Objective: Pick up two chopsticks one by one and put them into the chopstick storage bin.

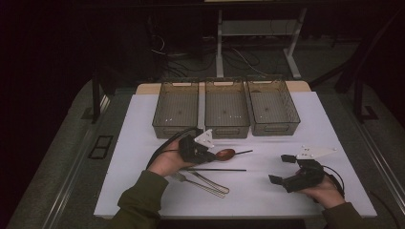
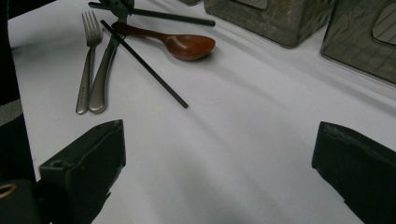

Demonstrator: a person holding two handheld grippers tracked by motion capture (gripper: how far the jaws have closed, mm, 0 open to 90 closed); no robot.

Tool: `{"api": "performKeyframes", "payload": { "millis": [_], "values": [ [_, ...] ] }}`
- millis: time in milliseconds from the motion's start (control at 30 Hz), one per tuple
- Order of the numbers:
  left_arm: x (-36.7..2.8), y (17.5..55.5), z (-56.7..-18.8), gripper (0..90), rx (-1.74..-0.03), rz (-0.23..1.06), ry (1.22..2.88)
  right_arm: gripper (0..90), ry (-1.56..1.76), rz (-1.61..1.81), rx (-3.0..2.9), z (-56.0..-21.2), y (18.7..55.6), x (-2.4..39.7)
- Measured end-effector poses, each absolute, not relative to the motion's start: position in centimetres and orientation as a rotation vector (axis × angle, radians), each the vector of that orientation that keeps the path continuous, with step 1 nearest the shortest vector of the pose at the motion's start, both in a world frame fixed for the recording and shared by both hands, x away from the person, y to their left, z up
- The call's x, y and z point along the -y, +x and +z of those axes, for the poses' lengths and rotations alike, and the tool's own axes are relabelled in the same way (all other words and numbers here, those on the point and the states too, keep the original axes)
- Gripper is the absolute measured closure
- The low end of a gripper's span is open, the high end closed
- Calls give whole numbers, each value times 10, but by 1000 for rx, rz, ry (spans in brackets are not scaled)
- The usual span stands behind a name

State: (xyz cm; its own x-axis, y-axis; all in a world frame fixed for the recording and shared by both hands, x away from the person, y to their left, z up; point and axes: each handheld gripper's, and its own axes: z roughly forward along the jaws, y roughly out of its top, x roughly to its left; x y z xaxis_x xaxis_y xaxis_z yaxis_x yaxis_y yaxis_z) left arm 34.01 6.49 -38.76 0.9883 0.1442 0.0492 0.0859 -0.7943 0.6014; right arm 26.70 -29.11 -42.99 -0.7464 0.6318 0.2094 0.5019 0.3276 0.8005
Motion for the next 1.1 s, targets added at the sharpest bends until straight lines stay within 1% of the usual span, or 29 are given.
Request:
{"api": "performKeyframes", "payload": {
  "millis": [233,433,833,1100],
  "values": [
    [-72,340,-383,853,-263,115,2443,21,1052,1396,-2446,-431,267,290],
    [-84,341,-380,853,-343,135,2390,21,1050,1393,-2450,-433,267,288],
    [-101,343,-369,853,-424,165,2307,22,1052,1321,-2475,-443,269,283],
    [-111,348,-363,853,-483,180,2250,22,1035,1322,-2477,-444,269,284]
  ]
}}
